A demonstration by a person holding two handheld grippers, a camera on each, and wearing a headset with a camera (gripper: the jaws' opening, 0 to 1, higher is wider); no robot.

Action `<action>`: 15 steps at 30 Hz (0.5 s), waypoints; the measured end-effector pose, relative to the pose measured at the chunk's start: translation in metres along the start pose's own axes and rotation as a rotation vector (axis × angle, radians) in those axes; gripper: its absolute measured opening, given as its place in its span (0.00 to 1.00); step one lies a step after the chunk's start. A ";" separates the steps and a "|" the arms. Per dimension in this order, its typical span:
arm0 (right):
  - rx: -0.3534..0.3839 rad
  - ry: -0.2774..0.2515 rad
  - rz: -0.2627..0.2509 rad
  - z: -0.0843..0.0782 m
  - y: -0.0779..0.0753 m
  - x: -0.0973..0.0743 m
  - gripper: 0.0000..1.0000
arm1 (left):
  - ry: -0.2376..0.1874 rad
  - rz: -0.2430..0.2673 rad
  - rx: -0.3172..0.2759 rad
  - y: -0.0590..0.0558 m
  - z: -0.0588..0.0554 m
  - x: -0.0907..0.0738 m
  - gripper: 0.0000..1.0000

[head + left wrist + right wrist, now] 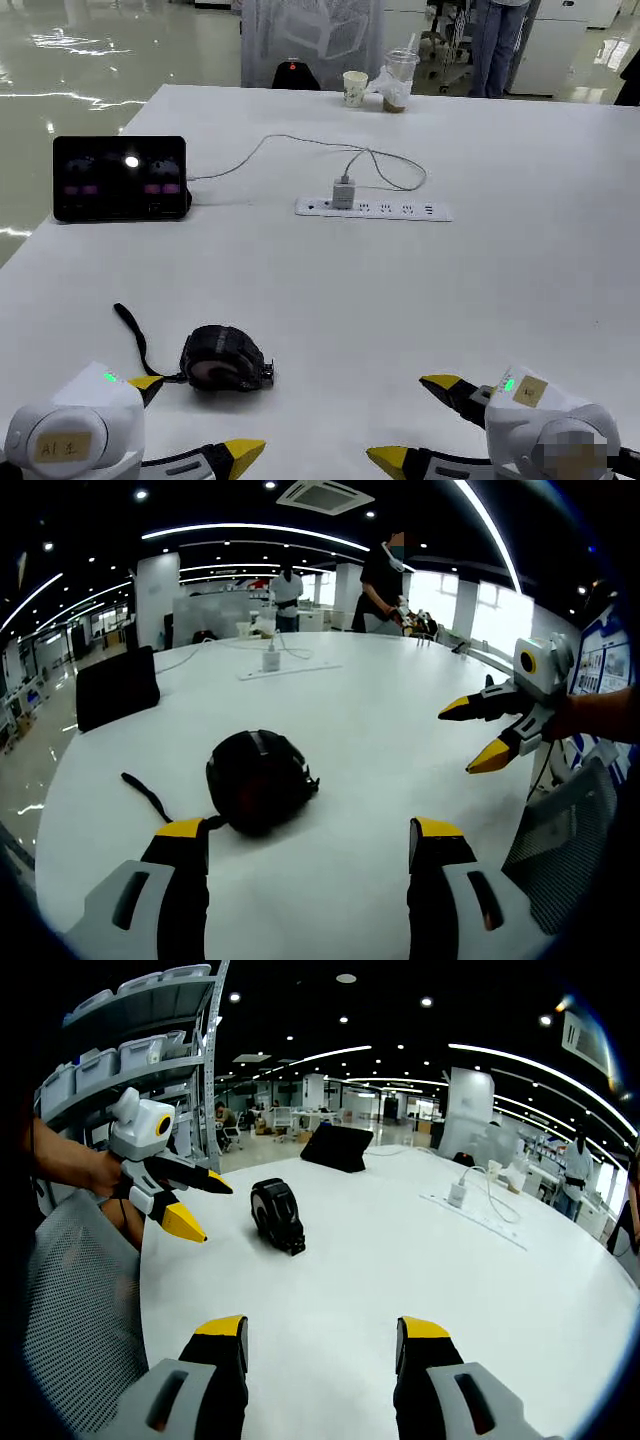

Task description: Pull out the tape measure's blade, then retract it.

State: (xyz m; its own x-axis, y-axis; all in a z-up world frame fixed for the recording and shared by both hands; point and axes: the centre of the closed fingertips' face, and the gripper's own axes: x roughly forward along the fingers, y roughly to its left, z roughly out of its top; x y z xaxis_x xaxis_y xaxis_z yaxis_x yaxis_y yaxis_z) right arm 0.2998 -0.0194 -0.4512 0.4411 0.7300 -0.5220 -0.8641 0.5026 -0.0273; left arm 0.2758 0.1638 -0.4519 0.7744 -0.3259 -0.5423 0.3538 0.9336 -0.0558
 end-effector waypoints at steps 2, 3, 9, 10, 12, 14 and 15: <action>0.002 -0.003 -0.006 0.000 0.001 -0.003 0.59 | -0.003 -0.002 0.000 0.000 -0.001 -0.002 0.79; 0.005 -0.005 -0.009 0.000 0.001 -0.005 0.60 | -0.002 -0.001 0.001 0.000 -0.001 -0.003 0.79; 0.018 -0.010 -0.023 -0.002 0.005 -0.013 0.64 | -0.007 -0.013 0.031 -0.007 -0.003 -0.011 0.83; 0.020 -0.011 -0.026 -0.002 0.005 -0.014 0.65 | -0.007 -0.013 0.035 -0.008 -0.004 -0.012 0.84; 0.026 -0.013 -0.032 -0.002 0.006 -0.016 0.68 | -0.006 -0.015 0.042 -0.009 -0.006 -0.014 0.85; 0.033 -0.018 -0.038 -0.002 0.007 -0.019 0.70 | -0.007 -0.020 0.042 -0.011 -0.007 -0.015 0.85; 0.036 -0.023 -0.041 -0.001 0.007 -0.020 0.70 | -0.007 -0.023 0.042 -0.012 -0.007 -0.016 0.86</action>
State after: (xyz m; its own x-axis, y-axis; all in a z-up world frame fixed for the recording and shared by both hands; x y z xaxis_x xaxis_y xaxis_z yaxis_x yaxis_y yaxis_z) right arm 0.2844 -0.0307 -0.4420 0.4822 0.7187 -0.5010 -0.8359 0.5486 -0.0176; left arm 0.2557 0.1588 -0.4489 0.7695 -0.3481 -0.5354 0.3932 0.9189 -0.0324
